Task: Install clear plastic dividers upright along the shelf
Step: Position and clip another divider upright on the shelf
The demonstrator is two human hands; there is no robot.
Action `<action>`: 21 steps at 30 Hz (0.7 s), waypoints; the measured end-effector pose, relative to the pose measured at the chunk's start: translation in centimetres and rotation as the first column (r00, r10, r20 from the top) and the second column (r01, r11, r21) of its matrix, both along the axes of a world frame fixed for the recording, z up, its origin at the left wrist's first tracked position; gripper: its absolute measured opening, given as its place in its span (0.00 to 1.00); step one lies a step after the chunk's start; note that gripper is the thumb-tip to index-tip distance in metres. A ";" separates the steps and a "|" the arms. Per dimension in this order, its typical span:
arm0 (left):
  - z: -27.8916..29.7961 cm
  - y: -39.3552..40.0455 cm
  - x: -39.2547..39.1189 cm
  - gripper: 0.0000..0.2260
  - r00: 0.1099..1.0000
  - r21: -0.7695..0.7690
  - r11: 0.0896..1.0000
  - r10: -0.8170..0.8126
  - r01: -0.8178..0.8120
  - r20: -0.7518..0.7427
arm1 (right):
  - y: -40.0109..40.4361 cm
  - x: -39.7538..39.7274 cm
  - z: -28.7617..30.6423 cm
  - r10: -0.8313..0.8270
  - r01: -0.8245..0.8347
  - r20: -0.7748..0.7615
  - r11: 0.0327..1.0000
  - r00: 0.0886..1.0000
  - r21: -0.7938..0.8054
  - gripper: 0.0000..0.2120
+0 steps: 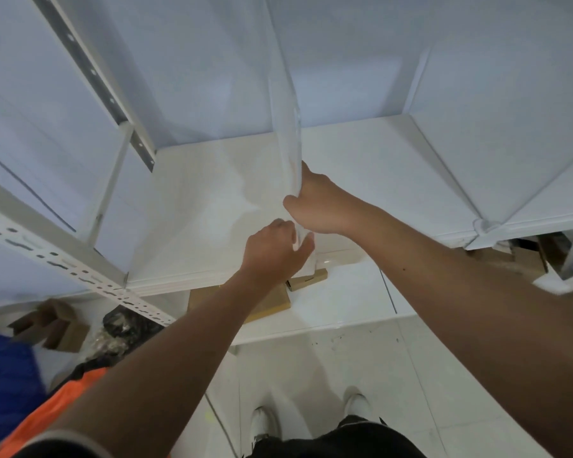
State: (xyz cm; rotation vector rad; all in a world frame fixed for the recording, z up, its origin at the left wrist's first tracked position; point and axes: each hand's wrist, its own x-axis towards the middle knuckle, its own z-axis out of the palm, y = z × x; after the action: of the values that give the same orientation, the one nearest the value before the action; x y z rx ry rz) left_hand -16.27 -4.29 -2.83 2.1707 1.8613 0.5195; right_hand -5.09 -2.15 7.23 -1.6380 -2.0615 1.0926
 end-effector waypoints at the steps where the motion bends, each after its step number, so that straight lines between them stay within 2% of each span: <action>1: 0.7 0.1 0.3 0.15 0.999 0.069 0.998 0.010 -0.013 0.037 | -0.2 0.0 0.1 -0.007 0.005 0.034 0.999 0.999 0.038 0.28; 3: 1.8 0.0 0.9 0.11 0.999 0.099 0.995 0.006 -0.010 0.045 | -0.5 -0.1 0.1 -0.027 0.020 0.086 0.996 0.996 0.084 0.22; 6: 2.0 -0.8 1.8 0.08 0.997 0.020 0.998 0.055 -0.056 0.045 | -1.2 -0.3 -0.2 -0.077 0.067 0.099 0.993 0.992 0.102 0.17; 11: 0.8 -2.5 2.2 0.06 0.995 0.032 0.999 0.033 -0.030 -0.098 | -3.6 -0.9 -1.4 -0.153 0.132 0.140 0.980 0.978 0.149 0.16; 15: 1.3 -1.2 2.4 0.08 0.990 -0.017 0.990 0.142 -0.142 -0.021 | -1.6 -1.2 -0.7 -0.177 0.160 0.132 0.978 0.975 0.131 0.15; 21: 0.9 -2.7 2.4 0.05 0.995 0.002 0.998 0.058 -0.058 -0.084 | -4.0 -0.8 -1.4 -0.162 0.135 0.164 0.977 0.973 0.164 0.14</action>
State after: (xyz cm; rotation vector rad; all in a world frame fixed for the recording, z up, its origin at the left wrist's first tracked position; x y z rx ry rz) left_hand -13.90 -6.94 -1.90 2.1758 1.9734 0.4455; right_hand -5.92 -6.11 5.86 -1.8338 -2.0314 0.7459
